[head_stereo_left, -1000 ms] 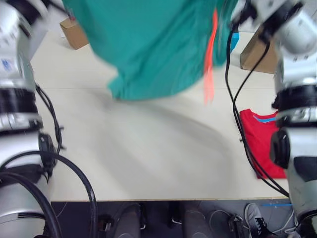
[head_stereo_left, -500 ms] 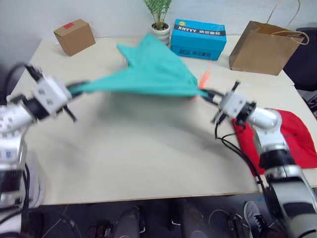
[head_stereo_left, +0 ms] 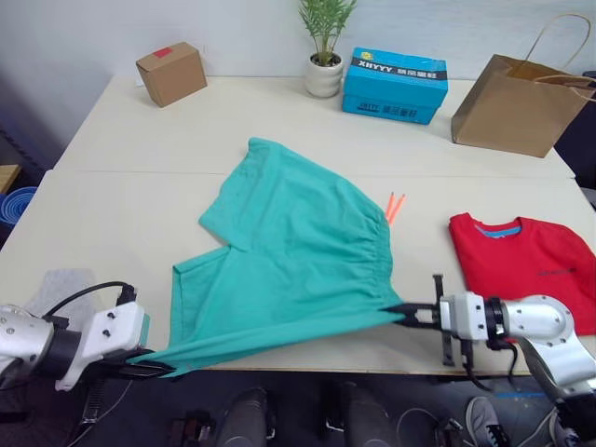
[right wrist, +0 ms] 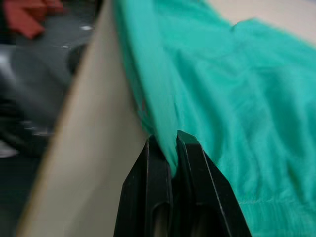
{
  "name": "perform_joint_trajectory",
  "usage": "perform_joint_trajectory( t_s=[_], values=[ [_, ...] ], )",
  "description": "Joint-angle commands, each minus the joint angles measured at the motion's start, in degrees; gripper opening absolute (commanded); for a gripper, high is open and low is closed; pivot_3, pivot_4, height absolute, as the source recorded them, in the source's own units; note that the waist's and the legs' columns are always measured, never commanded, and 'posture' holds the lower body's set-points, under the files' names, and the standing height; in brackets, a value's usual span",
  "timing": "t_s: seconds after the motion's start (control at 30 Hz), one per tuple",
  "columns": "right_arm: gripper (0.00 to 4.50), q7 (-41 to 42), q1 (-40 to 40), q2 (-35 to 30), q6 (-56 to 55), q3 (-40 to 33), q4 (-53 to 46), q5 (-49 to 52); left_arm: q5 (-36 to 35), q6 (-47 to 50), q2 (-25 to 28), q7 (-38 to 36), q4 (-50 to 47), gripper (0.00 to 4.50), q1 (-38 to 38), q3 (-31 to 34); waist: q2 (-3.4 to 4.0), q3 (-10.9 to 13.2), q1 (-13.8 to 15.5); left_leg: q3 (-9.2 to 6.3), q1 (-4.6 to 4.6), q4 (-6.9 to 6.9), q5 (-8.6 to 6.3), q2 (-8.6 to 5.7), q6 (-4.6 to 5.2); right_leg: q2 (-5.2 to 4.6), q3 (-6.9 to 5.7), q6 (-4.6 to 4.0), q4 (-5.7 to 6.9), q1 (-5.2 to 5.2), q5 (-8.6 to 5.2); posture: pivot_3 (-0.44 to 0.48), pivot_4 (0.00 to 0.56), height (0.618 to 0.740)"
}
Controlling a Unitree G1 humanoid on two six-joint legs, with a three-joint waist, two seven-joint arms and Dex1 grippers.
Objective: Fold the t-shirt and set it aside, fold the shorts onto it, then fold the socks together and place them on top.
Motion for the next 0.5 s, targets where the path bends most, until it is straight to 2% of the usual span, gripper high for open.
perform_joint_trajectory(
  t_s=[0.03,0.07,0.2,0.33,0.4,0.47,0.5],
  values=[
    [0.0,-0.9,3.1,-3.8,12.9,-6.2,-7.3,9.1,-5.2,3.7,3.2,-2.3,3.1,0.02,-10.0,-0.7,0.01,0.0,0.2,0.01,0.0,0.0,-0.01,0.0,0.01,0.0,0.01,0.0,0.01,-0.01,0.0,0.0,0.15,0.74],
    [0.0,-1.9,3.3,-3.8,15.5,-7.0,-8.7,10.5,-5.2,3.5,3.6,-2.1,4.4,0.02,-13.3,-2.3,0.01,0.0,0.2,0.01,0.03,0.0,-0.03,0.01,0.0,0.0,0.01,0.0,0.0,0.02,0.0,0.0,0.15,0.74],
    [0.0,-7.7,-0.2,-2.2,27.4,-10.7,-12.3,18.5,4.7,-5.4,-2.1,-0.9,18.5,0.02,-42.8,-18.8,0.06,0.0,0.3,0.06,0.15,-0.04,-0.03,0.0,-0.04,0.01,0.02,-0.01,0.06,0.08,0.0,0.0,0.15,0.74],
    [0.0,-16.6,-7.7,1.9,32.9,-12.2,-7.4,15.8,21.2,-19.5,-16.4,2.3,42.2,0.02,-72.3,-32.3,-0.09,-0.1,1.1,0.16,0.09,0.12,0.03,-0.05,-0.01,0.11,0.0,0.02,0.22,0.07,0.02,0.0,0.15,0.74],
    [0.0,-22.1,-11.7,4.6,33.9,-12.1,-4.1,11.7,26.5,-25.5,-22.2,4.4,53.3,0.02,-81.4,-35.5,-0.21,-0.1,1.1,0.25,0.0,0.2,0.1,-0.09,0.07,0.15,0.03,0.09,0.24,0.01,0.08,0.0,0.15,0.74],
    [0.0,-26.9,-15.1,7.4,35.3,-12.0,-1.7,9.3,30.3,-31.4,-26.1,6.1,62.0,0.02,-86.8,-37.4,-0.24,-0.2,0.7,0.34,-0.05,0.22,0.1,-0.1,0.13,0.11,0.04,0.14,0.25,0.0,0.1,0.0,0.15,0.74],
    [0.0,-30.0,-17.2,9.3,35.0,-11.7,-0.1,6.9,32.7,-34.6,-28.8,9.2,67.6,0.02,-89.6,-38.3,-0.23,-0.2,0.3,0.34,-0.15,0.21,0.09,-0.1,0.16,0.11,0.04,0.17,0.25,-0.07,0.12,0.0,0.15,0.74]
  ],
)
